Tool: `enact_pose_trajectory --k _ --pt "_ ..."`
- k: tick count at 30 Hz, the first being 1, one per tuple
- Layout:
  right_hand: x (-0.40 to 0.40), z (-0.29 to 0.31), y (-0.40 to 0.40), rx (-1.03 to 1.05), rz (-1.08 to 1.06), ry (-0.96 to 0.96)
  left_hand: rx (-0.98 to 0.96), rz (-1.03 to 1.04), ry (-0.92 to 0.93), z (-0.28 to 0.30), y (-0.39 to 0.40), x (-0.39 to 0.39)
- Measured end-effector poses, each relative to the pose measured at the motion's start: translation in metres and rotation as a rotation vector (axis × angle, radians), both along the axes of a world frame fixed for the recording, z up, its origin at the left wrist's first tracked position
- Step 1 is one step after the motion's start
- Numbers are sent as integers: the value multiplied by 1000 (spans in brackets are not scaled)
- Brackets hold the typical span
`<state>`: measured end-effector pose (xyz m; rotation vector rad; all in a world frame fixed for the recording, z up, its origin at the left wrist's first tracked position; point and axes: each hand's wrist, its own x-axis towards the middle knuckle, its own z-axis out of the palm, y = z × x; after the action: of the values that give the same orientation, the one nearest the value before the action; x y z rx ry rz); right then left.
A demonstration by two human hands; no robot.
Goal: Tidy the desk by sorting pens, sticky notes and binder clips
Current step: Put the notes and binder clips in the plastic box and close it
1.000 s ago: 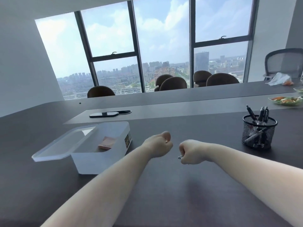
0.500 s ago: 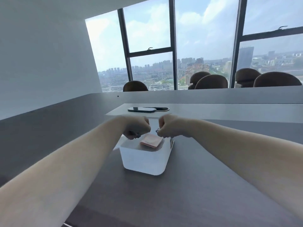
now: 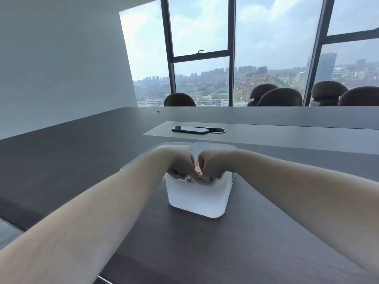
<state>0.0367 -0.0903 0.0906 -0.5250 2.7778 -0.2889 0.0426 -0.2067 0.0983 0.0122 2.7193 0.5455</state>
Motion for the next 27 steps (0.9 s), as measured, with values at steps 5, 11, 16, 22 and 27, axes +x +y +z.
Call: enact_pose_trajectory --k 5,11,16,22,27 --pt "3 0 3 -22 3 -21 -44 18 67 -6 1 -2" --pt "4 2 7 -87 -13 37 -50 35 97 -4 -1 -4" --pt "0 2 11 -127 -23 133 -48 72 139 2 -3 -5" --pt "-10 2 27 -176 -109 306 -335 213 442 5 -37 -24" --pt "-15 2 39 -91 -211 254 -434 286 263 -9 -64 -39"
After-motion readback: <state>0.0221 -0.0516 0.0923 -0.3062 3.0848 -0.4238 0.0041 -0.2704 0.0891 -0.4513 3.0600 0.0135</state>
